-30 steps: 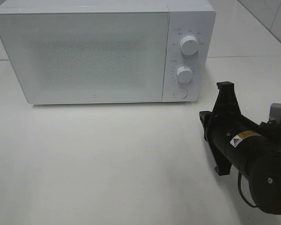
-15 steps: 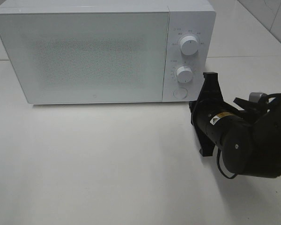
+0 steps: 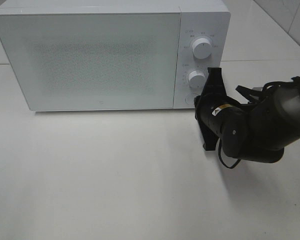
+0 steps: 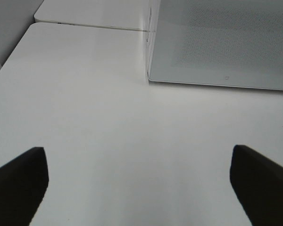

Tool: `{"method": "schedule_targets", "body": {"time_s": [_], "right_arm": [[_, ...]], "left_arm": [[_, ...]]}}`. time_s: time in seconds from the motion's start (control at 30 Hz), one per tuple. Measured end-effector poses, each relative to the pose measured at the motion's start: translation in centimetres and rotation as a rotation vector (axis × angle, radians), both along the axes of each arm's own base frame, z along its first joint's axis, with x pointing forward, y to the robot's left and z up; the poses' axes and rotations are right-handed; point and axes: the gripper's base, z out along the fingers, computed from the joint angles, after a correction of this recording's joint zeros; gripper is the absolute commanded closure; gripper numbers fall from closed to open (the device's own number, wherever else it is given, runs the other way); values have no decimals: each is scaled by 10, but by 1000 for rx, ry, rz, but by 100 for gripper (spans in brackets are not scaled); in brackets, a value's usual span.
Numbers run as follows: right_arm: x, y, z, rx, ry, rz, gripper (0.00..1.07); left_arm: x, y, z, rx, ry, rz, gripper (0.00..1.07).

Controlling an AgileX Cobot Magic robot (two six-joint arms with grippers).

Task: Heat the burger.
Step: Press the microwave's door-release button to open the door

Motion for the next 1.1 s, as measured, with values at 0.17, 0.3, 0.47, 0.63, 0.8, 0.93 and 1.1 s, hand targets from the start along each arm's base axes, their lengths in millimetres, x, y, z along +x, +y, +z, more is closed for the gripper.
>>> {"method": "schedule_targets", "body": {"time_s": [0.17,0.3,0.47,0.63,0.8,0.93,1.1], "right_arm": [[12,4,-11,4,26,-7,107],[19,1,-14,15,28,-28,107],[28,1,-15,22,20,-34,107],[29,2,-18,19,24,-28,107],[30,2,-17,19,3,-33,107],[30,2,-17,17,-10,-35,107],[30,2,-17,15,-21,-37,107]], "left_arm": [[0,0,0,0,0,0,7],[0,0,0,0,0,0,7],[0,0,0,0,0,0,7],[0,0,0,0,0,0,7],[0,0,0,0,0,0,7],[0,0,0,0,0,0,7],[0,0,0,0,0,0,7]]}}
